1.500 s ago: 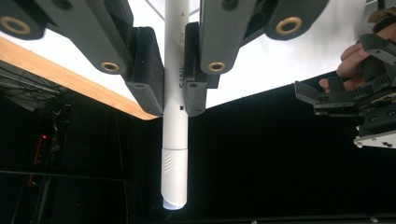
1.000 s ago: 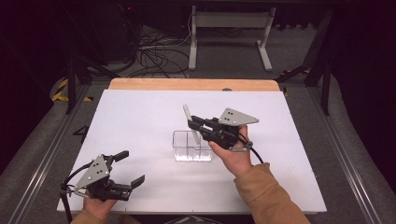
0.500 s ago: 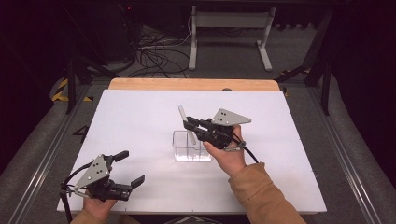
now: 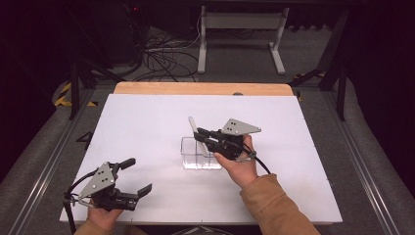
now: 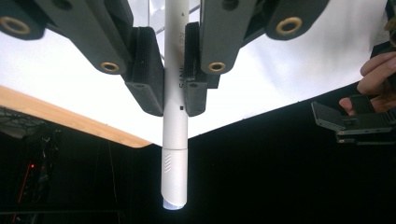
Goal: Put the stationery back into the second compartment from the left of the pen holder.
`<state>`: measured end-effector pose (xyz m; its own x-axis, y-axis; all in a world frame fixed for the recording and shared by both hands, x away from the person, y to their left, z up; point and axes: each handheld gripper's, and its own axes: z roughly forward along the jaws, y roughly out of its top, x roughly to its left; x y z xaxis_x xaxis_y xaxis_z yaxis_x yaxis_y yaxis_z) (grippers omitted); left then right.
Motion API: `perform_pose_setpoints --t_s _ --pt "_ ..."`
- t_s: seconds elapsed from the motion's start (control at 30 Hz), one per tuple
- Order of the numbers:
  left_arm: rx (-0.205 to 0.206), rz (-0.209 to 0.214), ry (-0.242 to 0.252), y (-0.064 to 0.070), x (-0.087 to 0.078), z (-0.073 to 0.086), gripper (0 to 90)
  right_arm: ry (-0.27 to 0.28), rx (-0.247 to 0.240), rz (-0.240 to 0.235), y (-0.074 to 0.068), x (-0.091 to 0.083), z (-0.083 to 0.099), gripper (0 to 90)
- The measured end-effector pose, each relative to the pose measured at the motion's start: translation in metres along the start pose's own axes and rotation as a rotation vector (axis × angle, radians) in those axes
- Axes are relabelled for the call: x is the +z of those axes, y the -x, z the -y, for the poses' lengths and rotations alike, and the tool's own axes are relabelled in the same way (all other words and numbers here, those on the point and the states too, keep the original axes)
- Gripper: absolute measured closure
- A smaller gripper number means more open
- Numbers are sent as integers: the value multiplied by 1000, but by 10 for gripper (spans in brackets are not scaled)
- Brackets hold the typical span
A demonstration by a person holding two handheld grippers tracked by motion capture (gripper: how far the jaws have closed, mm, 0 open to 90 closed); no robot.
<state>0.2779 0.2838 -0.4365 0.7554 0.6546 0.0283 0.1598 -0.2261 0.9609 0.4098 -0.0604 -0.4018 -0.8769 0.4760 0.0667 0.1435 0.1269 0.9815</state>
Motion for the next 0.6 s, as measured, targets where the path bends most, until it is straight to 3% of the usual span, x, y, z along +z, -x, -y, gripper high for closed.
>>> perform_pose_setpoints --t_s 0.53,0.6 --pt "4 -1 2 0 1 0 46 -46 8 21 -2 -4 8 789" --pt "3 -2 1 0 1 0 46 -53 22 18 -2 -4 9 758"
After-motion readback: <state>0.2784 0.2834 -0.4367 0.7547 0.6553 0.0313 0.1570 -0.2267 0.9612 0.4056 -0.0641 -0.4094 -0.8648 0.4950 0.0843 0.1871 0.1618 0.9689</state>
